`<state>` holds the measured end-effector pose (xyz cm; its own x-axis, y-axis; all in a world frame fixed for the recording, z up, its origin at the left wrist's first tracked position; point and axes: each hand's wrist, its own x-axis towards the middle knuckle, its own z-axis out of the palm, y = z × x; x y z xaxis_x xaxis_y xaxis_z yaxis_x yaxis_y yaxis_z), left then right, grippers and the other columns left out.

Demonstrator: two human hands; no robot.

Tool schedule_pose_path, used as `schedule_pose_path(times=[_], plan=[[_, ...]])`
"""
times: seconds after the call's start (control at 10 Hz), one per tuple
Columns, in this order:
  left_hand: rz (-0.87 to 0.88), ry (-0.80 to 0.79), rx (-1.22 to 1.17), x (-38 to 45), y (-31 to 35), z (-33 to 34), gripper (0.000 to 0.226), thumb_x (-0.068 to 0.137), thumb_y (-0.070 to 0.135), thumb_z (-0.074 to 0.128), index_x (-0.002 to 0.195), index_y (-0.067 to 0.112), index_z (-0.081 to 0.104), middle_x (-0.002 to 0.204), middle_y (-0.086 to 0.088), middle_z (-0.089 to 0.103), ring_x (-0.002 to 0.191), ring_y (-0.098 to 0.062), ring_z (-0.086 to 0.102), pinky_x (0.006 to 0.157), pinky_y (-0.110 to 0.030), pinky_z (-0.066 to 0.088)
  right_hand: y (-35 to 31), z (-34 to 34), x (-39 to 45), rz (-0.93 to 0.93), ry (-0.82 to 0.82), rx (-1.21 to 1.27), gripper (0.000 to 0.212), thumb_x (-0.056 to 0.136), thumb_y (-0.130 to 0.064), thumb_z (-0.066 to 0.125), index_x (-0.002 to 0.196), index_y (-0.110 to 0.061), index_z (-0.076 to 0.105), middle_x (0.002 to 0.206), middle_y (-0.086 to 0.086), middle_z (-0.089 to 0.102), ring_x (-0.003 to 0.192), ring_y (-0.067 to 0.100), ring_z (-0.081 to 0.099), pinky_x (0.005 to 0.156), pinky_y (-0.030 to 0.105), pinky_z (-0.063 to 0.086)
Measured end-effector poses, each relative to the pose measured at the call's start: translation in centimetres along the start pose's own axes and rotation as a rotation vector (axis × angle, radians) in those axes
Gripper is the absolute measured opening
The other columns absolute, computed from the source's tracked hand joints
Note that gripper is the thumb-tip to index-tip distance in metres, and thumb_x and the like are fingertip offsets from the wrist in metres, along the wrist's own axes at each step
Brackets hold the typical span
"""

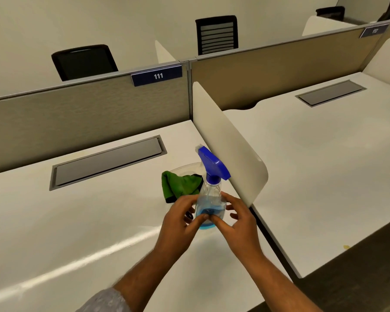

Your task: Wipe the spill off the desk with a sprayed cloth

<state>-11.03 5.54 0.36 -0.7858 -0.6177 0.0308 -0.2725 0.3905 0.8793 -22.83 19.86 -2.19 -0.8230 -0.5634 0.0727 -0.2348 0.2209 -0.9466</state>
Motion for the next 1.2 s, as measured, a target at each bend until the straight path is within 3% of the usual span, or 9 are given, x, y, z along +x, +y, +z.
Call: schedule_pose_path(times=[0.1,0.2,0.4,0.5,0.7,1.0,1.2], plan=[[-0.011,0.036,0.052,1.8,0.0,-1.3,0.058,0.087,0.056,0.066,0.137,0.029,0.062,0.117,0.021,0.064,0.097,0.001,0.065,0.075,-0.009,0.057,-0.8,1.4,2.2,-0.005,-0.009,-0.046,0.069,0.075,-0.053,0.086,0.138,-0.042,0.059,0.134,-0.019,0.065,0.120,0.002,0.061,0.092,0.012,0.052],[-0.051,0.061,0.089,2.9,-0.3,-1.7,0.055,0.091,0.051,0.071,0.140,0.028,0.062,0.115,0.020,0.065,0.093,0.004,0.065,0.070,-0.004,0.052,-1.1,2.2,3.5,-0.002,-0.027,-0.070,0.063,0.078,-0.050,0.086,0.134,-0.047,0.056,0.133,-0.018,0.065,0.118,0.003,0.062,0.093,0.016,0.053],[-0.104,0.103,0.117,4.7,-1.2,-2.1,0.050,0.094,0.041,0.077,0.141,0.028,0.064,0.116,0.012,0.074,0.096,-0.009,0.071,0.081,-0.014,0.054,-0.6,3.7,6.0,0.014,-0.055,-0.112,0.065,0.076,-0.051,0.086,0.134,-0.045,0.057,0.135,-0.013,0.067,0.119,0.011,0.064,0.098,0.027,0.056],[-0.170,0.086,0.212,4.8,-2.0,-1.5,0.046,0.093,0.040,0.078,0.136,0.029,0.066,0.118,0.006,0.079,0.097,-0.010,0.071,0.083,-0.022,0.056,0.7,4.3,6.2,-0.004,-0.054,-0.306,0.067,0.078,-0.048,0.089,0.138,-0.036,0.062,0.135,-0.009,0.070,0.122,0.014,0.063,0.102,0.035,0.058],[-0.194,0.012,0.394,4.2,-2.8,-0.3,0.034,0.095,0.044,0.073,0.126,0.029,0.070,0.110,0.005,0.079,0.097,-0.016,0.073,0.078,-0.029,0.059,1.7,4.1,5.4,-0.030,-0.083,-0.487,0.067,0.076,-0.059,0.086,0.134,-0.030,0.068,0.125,-0.006,0.076,0.111,0.016,0.069,0.095,0.041,0.062],[-0.230,0.072,0.365,3.5,-3.3,-0.5,0.047,0.091,0.037,0.081,0.134,0.025,0.067,0.124,0.004,0.076,0.106,-0.015,0.070,0.084,-0.026,0.056,1.4,3.5,4.8,0.013,-0.115,-0.362,0.065,0.083,-0.047,0.085,0.139,-0.026,0.062,0.135,-0.002,0.070,0.121,0.017,0.063,0.099,0.038,0.058],[-0.294,0.023,0.335,2.6,-3.6,-0.3,0.056,0.091,0.037,0.082,0.142,0.025,0.063,0.137,0.004,0.071,0.120,-0.016,0.067,0.099,-0.032,0.058,0.6,3.5,4.5,0.040,-0.088,-0.271,0.067,0.085,-0.035,0.087,0.144,-0.025,0.058,0.144,0.000,0.064,0.130,0.018,0.059,0.107,0.042,0.056]])
